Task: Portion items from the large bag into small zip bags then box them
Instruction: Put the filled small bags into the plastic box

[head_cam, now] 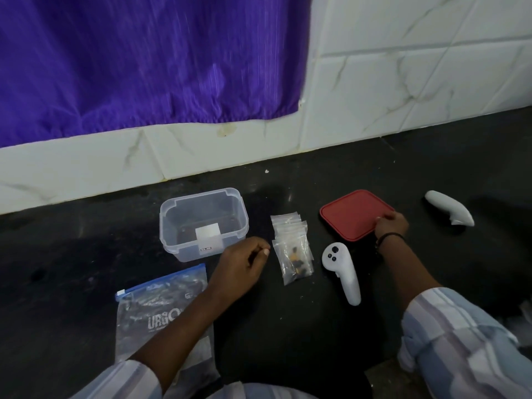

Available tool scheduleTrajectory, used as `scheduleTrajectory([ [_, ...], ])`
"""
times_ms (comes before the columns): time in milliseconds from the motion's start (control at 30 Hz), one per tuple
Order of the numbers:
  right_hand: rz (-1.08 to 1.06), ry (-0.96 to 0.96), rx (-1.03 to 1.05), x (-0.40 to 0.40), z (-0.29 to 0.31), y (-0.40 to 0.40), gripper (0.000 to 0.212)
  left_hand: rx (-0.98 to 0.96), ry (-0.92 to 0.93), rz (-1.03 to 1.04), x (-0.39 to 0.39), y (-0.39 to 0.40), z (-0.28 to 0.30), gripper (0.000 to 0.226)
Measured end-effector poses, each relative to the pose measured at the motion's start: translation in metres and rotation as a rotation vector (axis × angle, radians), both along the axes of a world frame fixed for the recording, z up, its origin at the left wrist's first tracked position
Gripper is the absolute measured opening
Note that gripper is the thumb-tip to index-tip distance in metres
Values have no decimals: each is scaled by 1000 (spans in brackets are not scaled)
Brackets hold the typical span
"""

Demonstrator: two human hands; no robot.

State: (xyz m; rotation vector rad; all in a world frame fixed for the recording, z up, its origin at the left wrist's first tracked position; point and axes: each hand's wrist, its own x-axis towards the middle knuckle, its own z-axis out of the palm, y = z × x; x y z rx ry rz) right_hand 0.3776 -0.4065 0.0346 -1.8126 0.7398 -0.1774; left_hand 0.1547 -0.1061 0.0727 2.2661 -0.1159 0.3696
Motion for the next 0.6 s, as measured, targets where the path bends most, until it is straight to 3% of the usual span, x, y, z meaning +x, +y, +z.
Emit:
scheduleTrajectory([
  [133, 118, 75, -184, -2, -7, -5, 33, 9, 153, 86, 6, -9, -18, 10],
  [233, 125, 154, -318, -11, 3, 1, 33, -59, 252, 195, 10, -16, -28, 26],
  [333, 122, -4, -449, -28, 20, 21, 32, -167, 388, 270, 19, -23, -31, 43],
  [467, 592, -296, -581, -71, 37, 69, 14, -363, 506, 294, 31, -29, -36, 48],
  [600, 886, -244, -581, -112, 30, 103, 23, -471, 486, 371, 39, -38, -43, 17],
])
